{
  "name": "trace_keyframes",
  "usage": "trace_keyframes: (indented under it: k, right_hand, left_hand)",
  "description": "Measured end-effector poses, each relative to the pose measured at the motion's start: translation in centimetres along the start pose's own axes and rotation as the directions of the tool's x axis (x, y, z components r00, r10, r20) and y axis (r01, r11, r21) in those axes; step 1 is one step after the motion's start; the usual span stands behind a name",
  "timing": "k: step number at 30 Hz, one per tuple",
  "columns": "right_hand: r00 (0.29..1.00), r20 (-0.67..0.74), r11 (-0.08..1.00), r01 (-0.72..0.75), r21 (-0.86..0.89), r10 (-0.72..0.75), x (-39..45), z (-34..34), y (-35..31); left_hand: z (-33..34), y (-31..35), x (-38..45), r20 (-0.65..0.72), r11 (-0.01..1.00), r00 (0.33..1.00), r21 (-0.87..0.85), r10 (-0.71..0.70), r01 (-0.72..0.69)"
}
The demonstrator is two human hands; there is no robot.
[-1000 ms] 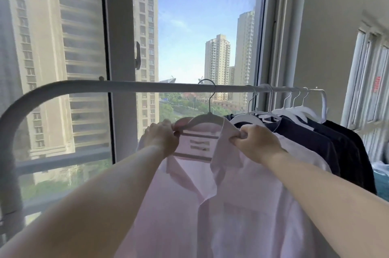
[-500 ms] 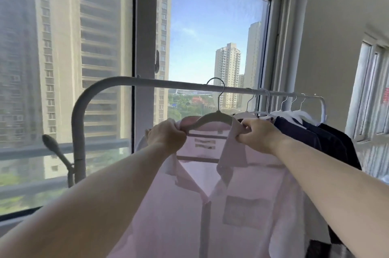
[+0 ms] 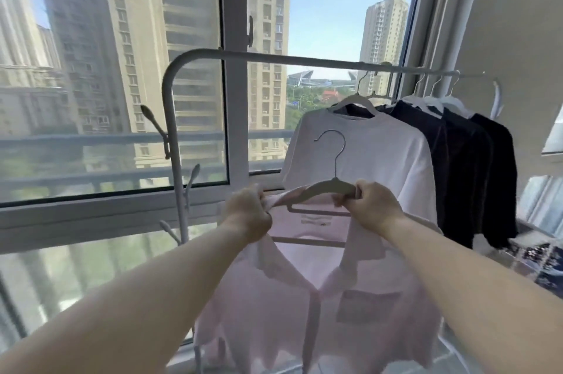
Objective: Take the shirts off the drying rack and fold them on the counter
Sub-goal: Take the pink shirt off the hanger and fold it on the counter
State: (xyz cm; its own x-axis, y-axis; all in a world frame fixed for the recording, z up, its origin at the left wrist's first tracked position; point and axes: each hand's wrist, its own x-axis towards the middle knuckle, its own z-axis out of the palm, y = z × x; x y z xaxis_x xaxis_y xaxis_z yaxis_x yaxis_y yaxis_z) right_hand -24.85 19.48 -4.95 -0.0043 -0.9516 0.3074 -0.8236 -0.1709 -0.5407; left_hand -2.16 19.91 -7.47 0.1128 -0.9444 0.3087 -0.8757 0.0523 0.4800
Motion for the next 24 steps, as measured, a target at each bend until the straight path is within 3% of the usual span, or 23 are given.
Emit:
trace_keyframes:
  k: [2, 4, 7, 9, 12, 16, 21, 24]
  right_hand:
    - [0.999, 0.042, 1.0, -0.003, 0.019, 0.002, -2.0, 0.4, 0.1]
    - [0.998, 0.07, 1.0, -0.003, 0.015, 0.002, -3.5, 0.7, -0.1]
    - [0.996, 0.074, 0.999, 0.05, -0.019, -0.048, -5.5, 1.4, -1.1]
    - [0.991, 0.077, 0.992, 0.11, -0.055, -0.106, -6.8, 1.9, -2.3]
    - [0.983, 0.093, 0.978, 0.166, -0.122, -0.156, -8.6, 3.0, -4.6]
    - [0.985, 0.1, 0.978, 0.152, -0.141, -0.139, -10.3, 4.9, -6.8]
    - [0.993, 0.061, 0.992, 0.109, -0.06, -0.105, -12.5, 7.8, -9.3]
    - [0.992, 0.071, 0.994, 0.108, -0.03, -0.106, -13.4, 8.5, -10.5]
  left_hand:
    - [0.1, -1.9, -2.5, 0.013, 0.971, 0.987, 0.184, -0.157, 0.152]
    - [0.0, -3.9, -4.9, 0.067, 0.921, 0.942, 0.24, -0.329, 0.305]
    - [-0.9, -5.7, -6.8, 0.18, 0.916, 0.902, -0.015, -0.392, 0.401]
    - [-2.1, -6.2, -7.6, 0.225, 0.926, 0.914, -0.1, -0.337, 0.365]
    - [-4.2, -7.4, -8.7, 0.196, 0.954, 0.939, -0.044, -0.284, 0.298]
    - [-6.9, -10.7, -10.5, 0.137, 0.959, 0.951, -0.015, -0.279, 0.283]
    - [-9.3, -15.3, -13.7, 0.125, 0.989, 0.982, 0.069, -0.142, 0.134]
    - [-9.5, -16.6, -14.3, 0.036, 0.985, 0.994, 0.146, -0.1, 0.094]
